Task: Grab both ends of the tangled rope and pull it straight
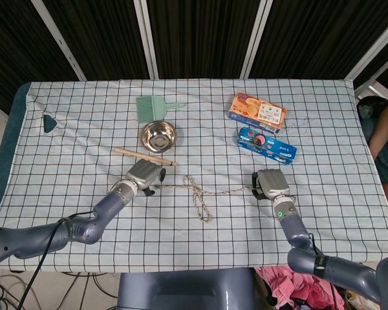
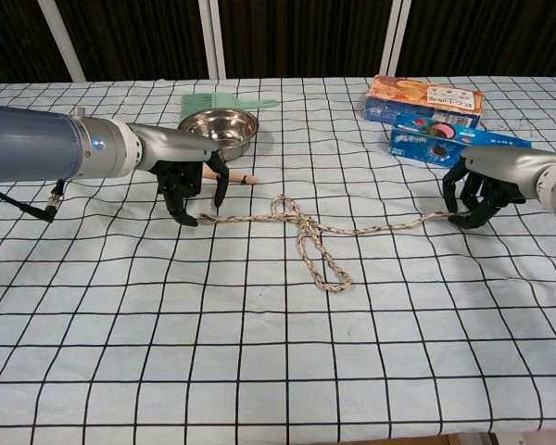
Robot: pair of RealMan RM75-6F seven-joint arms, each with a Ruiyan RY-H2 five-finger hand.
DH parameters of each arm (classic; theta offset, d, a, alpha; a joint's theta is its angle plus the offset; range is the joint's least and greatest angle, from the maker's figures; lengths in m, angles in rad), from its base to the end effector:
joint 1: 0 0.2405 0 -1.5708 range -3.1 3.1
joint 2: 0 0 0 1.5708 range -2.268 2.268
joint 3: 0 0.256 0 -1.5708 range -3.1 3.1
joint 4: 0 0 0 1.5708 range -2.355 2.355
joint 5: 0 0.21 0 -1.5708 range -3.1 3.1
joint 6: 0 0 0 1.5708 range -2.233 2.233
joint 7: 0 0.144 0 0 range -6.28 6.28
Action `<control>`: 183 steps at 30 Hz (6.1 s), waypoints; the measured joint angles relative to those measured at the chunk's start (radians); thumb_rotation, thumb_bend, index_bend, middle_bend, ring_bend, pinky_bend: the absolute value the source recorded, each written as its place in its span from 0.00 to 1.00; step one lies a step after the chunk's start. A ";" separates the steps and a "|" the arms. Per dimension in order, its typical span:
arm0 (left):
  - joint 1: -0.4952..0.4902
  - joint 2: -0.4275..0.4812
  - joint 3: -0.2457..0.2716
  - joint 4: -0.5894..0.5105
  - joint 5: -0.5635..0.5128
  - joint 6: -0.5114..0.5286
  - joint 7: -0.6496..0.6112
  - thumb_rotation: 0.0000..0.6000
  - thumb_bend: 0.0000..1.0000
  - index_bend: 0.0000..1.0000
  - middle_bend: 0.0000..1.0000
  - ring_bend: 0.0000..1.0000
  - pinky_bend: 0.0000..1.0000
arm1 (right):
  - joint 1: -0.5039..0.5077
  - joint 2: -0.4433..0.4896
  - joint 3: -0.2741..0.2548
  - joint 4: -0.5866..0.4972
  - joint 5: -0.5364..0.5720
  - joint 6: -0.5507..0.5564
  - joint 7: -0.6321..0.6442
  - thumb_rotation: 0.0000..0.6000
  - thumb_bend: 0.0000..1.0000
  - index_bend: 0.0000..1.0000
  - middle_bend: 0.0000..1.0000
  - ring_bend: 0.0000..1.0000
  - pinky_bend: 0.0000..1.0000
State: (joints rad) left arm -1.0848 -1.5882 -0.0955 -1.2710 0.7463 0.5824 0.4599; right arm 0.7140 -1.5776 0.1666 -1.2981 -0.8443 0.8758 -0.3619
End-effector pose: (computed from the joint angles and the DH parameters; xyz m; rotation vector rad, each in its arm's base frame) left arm -0.1162 0.3955 -0.0584 -2.1460 -0.9430 -0.5547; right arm -0.2243 -0.3618 -0.0161 1.6705 -1.1450 0.6701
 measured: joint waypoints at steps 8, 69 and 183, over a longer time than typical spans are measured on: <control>-0.030 -0.019 0.028 0.005 -0.053 0.041 0.041 1.00 0.25 0.49 1.00 0.94 0.83 | -0.005 -0.002 0.002 0.007 -0.009 0.000 0.012 1.00 0.43 0.64 0.81 0.96 0.87; -0.076 -0.114 0.046 0.128 -0.081 0.033 0.028 1.00 0.36 0.60 1.00 0.95 0.84 | -0.014 0.007 0.017 0.003 -0.026 -0.005 0.028 1.00 0.44 0.65 0.82 0.96 0.87; 0.177 0.320 0.061 -0.112 0.150 0.187 -0.116 1.00 0.48 0.64 1.00 0.96 0.84 | -0.248 0.367 -0.029 -0.005 -0.059 0.018 0.237 1.00 0.46 0.66 0.83 0.96 0.87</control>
State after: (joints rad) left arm -0.9077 -1.2683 -0.0340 -1.3832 0.8962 0.7691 0.3435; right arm 0.4663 -1.2107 0.1373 -1.3033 -0.9037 0.8942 -0.1252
